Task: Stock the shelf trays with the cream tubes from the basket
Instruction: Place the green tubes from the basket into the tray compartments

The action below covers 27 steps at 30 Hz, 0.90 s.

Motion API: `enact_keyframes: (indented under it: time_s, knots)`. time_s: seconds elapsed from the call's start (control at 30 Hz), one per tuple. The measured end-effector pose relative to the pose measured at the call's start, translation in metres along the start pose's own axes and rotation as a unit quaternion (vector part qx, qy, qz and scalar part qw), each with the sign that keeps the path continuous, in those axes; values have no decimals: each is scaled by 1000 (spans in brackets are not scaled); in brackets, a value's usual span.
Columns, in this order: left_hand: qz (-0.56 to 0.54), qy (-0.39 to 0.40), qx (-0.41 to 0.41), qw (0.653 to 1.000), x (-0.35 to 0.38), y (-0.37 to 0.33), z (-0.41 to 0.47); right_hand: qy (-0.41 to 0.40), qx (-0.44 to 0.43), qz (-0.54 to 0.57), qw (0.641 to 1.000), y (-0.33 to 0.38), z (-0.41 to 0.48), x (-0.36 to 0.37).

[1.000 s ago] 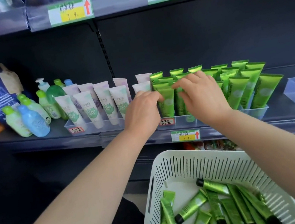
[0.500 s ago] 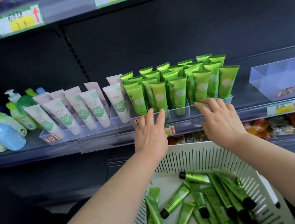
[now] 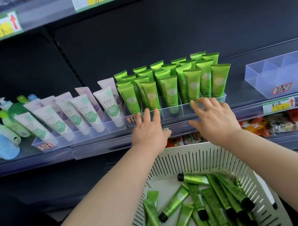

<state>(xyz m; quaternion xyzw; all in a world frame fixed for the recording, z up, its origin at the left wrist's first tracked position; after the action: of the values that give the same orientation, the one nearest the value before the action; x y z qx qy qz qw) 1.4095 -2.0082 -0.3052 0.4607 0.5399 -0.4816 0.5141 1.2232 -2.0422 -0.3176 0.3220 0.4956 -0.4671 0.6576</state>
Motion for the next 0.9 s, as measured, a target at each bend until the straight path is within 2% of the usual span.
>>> enact_keyframes:
  time_s: [0.9]
  knots:
    - [1,17,-23,1000,-6,-7,78,40,35,46,998,-19,83,22]
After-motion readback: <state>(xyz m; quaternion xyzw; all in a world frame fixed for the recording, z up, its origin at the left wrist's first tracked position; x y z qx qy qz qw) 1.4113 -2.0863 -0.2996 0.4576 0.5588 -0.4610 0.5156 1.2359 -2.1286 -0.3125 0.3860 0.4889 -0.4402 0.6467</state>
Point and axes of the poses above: each hand's wrist, its own z-axis towards the middle knuckle, its own x-axis out of the palm, y = z × x, the point moved 3 cm from there along z, towards the middle knuckle, and after that the axes turned 1 degree about -y, right-handed, at the moved point
